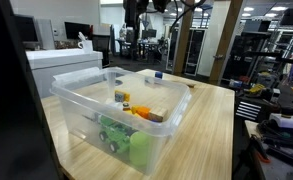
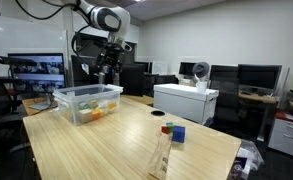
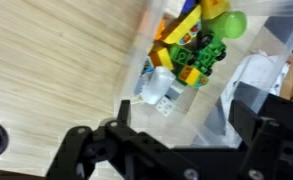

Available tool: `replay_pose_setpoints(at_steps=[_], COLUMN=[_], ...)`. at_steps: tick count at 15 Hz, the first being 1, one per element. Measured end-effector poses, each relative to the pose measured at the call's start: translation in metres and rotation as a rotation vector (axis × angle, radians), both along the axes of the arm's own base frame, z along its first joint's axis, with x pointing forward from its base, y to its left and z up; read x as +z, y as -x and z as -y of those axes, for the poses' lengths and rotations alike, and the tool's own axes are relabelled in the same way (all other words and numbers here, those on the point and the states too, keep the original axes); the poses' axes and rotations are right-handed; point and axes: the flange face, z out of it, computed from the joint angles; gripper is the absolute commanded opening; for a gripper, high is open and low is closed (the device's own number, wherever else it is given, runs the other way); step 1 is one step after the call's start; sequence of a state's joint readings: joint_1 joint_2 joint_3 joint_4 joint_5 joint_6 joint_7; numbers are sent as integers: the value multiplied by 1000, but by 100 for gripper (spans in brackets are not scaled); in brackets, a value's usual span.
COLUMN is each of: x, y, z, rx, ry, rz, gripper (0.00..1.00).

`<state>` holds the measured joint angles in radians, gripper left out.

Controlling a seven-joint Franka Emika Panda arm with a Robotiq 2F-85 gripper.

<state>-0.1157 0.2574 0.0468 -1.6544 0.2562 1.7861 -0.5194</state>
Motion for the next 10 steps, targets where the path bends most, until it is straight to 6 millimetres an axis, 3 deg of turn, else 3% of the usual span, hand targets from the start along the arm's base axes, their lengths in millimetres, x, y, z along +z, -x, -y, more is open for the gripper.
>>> replay_pose_setpoints(at_steps=[5,8,10], x=[-51,-96,-123], y=[-52,-61,-60], z=[133,204,230], rx=[-221,-345,-411], ry=[170,299,376], rz=[134,149,128], gripper=[100,100,100])
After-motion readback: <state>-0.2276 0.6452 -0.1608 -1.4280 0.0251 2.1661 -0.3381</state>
